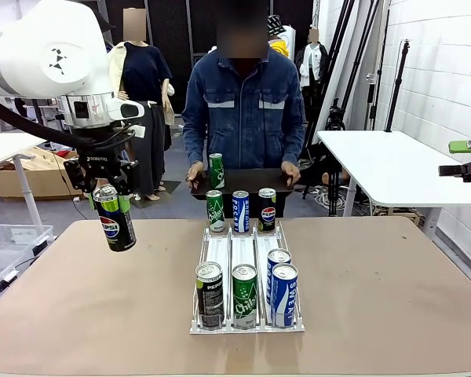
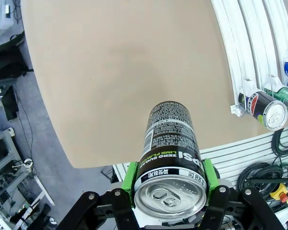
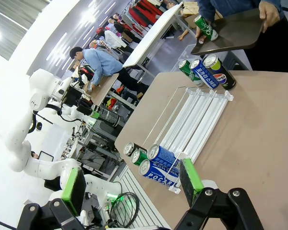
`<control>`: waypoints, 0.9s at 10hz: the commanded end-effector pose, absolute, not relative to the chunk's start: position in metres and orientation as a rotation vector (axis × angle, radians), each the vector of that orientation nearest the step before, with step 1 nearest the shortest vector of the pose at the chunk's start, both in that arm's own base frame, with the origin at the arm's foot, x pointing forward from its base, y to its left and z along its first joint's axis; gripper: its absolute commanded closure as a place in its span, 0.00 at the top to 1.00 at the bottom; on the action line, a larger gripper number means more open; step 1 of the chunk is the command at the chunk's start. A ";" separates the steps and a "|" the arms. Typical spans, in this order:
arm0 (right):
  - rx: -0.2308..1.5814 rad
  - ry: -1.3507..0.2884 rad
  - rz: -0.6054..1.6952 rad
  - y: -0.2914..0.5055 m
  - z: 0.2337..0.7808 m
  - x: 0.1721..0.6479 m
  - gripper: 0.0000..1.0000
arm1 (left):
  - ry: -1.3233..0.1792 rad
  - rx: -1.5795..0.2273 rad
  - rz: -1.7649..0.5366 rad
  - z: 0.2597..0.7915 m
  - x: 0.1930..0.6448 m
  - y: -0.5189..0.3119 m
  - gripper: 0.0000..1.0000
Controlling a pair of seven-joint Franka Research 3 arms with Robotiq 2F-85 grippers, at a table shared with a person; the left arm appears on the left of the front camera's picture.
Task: Retrieve and hand over the desired beverage to the person.
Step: Place the picked can on the Handle tray extended by the person.
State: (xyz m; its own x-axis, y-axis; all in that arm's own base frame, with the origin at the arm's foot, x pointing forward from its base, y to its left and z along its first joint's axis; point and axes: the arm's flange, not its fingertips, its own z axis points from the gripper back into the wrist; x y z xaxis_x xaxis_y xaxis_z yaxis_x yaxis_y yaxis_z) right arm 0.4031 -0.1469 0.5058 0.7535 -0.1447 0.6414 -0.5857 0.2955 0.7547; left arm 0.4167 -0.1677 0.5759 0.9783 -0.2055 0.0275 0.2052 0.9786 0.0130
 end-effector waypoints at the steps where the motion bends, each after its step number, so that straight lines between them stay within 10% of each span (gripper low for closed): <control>1: 1.273 -0.703 0.332 -0.146 0.506 0.403 1.00 | -0.040 0.007 -0.204 0.581 0.415 -0.166 0.00; 9: 1.273 -0.703 0.332 -0.146 0.506 0.403 1.00 | -0.040 0.007 -0.204 0.581 0.415 -0.166 0.00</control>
State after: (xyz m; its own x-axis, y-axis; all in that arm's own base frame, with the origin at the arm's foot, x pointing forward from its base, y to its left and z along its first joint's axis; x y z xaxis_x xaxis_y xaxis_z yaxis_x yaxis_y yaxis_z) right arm 0.4031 -0.1469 0.5058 0.7535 -0.1447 0.6414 -0.5857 0.2955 0.7547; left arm 0.4167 -0.1677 0.5760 0.9783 -0.2055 0.0275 0.2052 0.9786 0.0130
